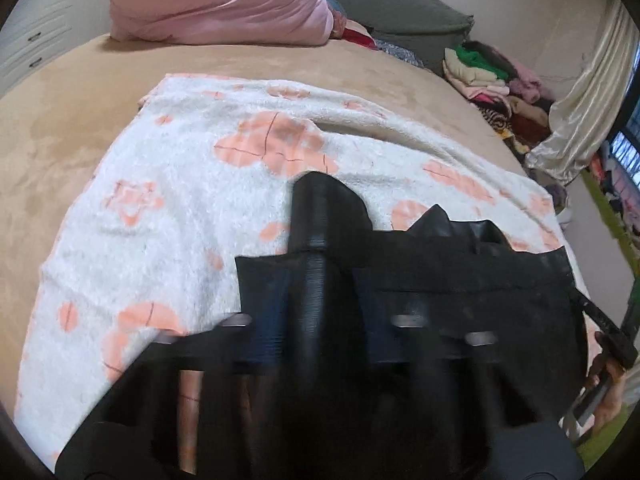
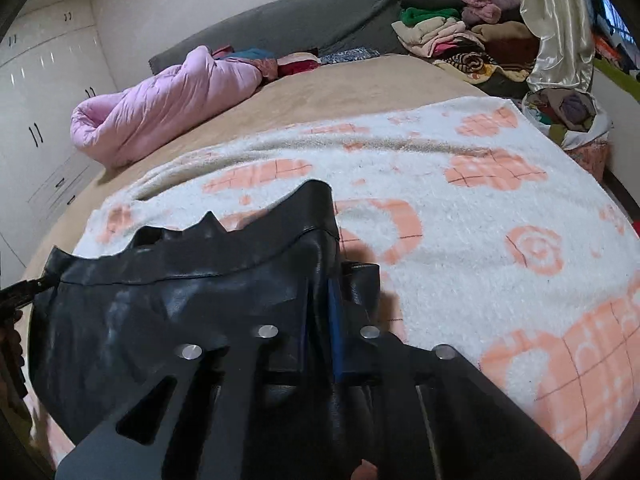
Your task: Fold large clothes
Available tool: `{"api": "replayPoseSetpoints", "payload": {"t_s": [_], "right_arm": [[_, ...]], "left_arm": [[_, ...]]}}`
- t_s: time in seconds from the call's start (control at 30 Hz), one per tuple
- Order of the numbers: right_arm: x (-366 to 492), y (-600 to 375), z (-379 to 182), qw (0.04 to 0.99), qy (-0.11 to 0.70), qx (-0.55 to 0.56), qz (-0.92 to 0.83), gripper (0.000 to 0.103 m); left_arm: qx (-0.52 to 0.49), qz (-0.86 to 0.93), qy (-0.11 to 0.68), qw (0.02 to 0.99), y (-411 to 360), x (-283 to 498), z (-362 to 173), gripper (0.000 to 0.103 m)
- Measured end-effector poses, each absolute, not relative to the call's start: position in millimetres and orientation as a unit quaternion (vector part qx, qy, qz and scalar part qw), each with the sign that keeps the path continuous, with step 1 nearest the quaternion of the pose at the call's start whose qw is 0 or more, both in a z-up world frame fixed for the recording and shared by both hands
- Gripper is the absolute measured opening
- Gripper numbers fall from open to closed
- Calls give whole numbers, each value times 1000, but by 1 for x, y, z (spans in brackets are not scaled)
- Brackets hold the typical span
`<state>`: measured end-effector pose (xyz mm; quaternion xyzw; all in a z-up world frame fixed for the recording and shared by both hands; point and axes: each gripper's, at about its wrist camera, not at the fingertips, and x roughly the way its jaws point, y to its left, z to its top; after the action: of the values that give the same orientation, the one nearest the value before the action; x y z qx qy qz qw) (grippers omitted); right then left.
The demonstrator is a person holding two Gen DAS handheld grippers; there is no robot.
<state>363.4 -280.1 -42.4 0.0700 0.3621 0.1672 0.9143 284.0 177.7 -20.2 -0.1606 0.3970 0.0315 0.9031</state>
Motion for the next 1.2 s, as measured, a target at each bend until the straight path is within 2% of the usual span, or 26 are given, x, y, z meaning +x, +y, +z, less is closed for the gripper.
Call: {"api": "replayPoseSetpoints", "payload": {"t_s": [0.17, 0.33, 0.5, 0.67, 0.9, 0.97, 1.0, 1.03, 1.07, 1.1, 1.17, 1.2], "right_arm": [[356, -305, -16, 920, 312, 155, 182, 4], [368, -298, -40, 915, 356, 120, 148, 4], [373, -287, -61, 906, 393, 87, 131, 9], [376, -292, -74, 891, 419, 109, 134, 11], [374, -295, -77, 884, 430, 119, 140, 14], [371, -298, -73, 884, 426, 123, 146, 17], [371, -299, -72, 884, 425, 123, 148, 22], [370, -299, -70, 884, 424, 123, 153, 37], [368, -300, -68, 885, 422, 123, 155, 48], [365, -300, -66, 886, 424, 118, 145, 70], [362, -301, -65, 885, 426, 118, 145, 71], [360, -302, -65, 883, 428, 123, 149, 71]], "left_arm": [[-125, 20, 360, 924, 166, 285, 5, 12], [-97, 43, 400, 910, 163, 308, -21, 12], [-112, 57, 417, 900, 174, 313, -43, 17], [-123, 56, 420, 897, 180, 317, -54, 19], [-123, 50, 417, 899, 178, 311, -49, 23], [-116, 48, 416, 901, 175, 308, -45, 31], [-111, 49, 415, 902, 173, 306, -42, 39], [-106, 50, 413, 903, 171, 304, -40, 49], [-101, 51, 412, 904, 170, 303, -38, 53], [-95, 51, 412, 905, 168, 301, -36, 56], [-86, 49, 413, 905, 164, 297, -33, 63], [-84, 49, 411, 906, 162, 294, -32, 74]]}}
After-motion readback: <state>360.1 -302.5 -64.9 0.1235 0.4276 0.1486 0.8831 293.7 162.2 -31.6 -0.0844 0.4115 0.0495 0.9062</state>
